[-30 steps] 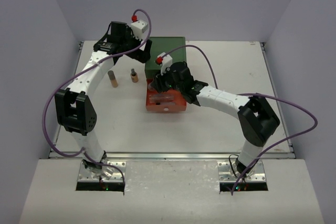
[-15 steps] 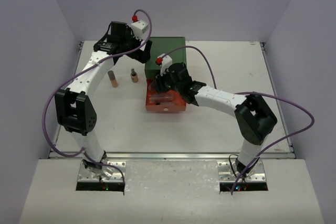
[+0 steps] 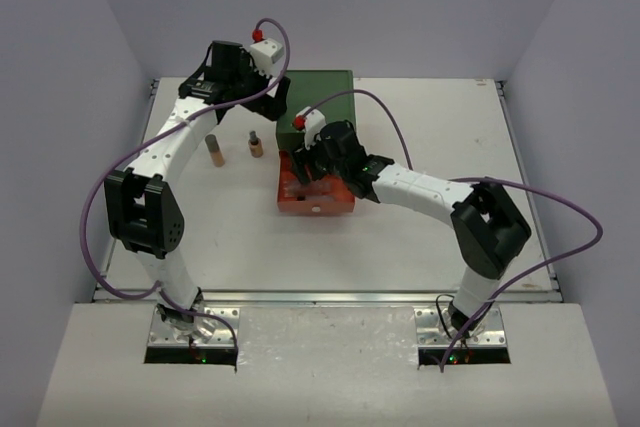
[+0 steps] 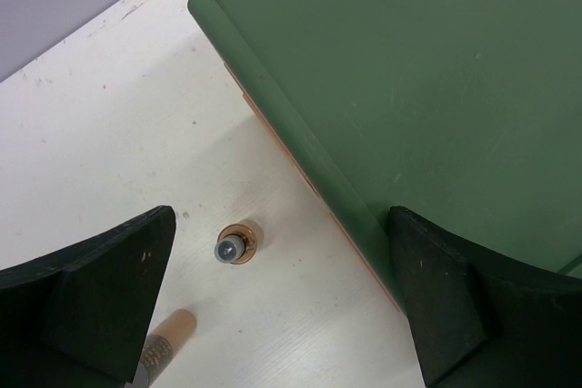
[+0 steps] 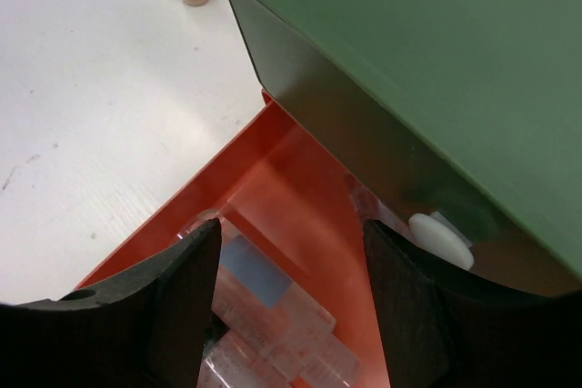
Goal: Organize the makeup
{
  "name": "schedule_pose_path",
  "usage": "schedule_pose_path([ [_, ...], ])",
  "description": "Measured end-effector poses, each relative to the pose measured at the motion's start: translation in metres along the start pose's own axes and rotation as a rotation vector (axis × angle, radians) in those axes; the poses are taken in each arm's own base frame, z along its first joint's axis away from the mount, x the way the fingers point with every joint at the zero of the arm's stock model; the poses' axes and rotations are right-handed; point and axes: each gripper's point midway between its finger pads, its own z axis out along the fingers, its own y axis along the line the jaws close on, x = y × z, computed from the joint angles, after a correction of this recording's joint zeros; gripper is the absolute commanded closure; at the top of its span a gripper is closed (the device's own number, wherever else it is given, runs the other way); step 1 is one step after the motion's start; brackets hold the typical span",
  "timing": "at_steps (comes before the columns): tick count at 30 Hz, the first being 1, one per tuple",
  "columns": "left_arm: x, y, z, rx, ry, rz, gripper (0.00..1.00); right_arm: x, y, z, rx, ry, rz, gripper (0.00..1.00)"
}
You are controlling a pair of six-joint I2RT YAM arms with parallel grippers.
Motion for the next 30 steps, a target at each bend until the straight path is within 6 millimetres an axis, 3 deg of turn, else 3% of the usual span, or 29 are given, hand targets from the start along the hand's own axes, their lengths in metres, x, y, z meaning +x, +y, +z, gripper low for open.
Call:
schedule_pose_path([
  [5,0.0,0.0,0.0,0.0,0.0,0.0,0.0,-0.013,-0.001,-0.014,-0.018,-0.009,-0.077,0.38],
  [9,0.0,0.0,0.0,0.0,0.0,0.0,0.0,-0.037,0.01,-0.031,-0.082,-0.026,-0.109,0.4],
  [14,0.0,0.0,0.0,0.0,0.0,0.0,0.0,-0.068,0.028,-0.07,-0.124,-0.061,-0.082,0.44],
  [17,-0.001,0.0,0.0,-0.001,-0.002,0.0,0.0,-0.072,0.035,-0.101,-0.049,-0.085,0.009,0.52],
  [19,-0.001,0.0,0.0,-0.001,-0.005,0.001,0.0,-0.067,0.038,-0.117,0.003,-0.096,0.071,0.54],
  [22,-0.001,-0.001,0.001,0.005,-0.007,0.0,0.0,-0.039,0.042,-0.13,0.075,-0.075,0.151,0.57],
  [27,-0.001,-0.003,0.003,0.02,-0.02,-0.001,0.0,0.027,0.058,-0.129,0.155,0.056,0.188,0.61],
  [30,-0.001,-0.005,0.004,0.027,-0.024,-0.007,0.0,0.058,0.071,-0.124,0.145,0.096,0.218,0.66],
])
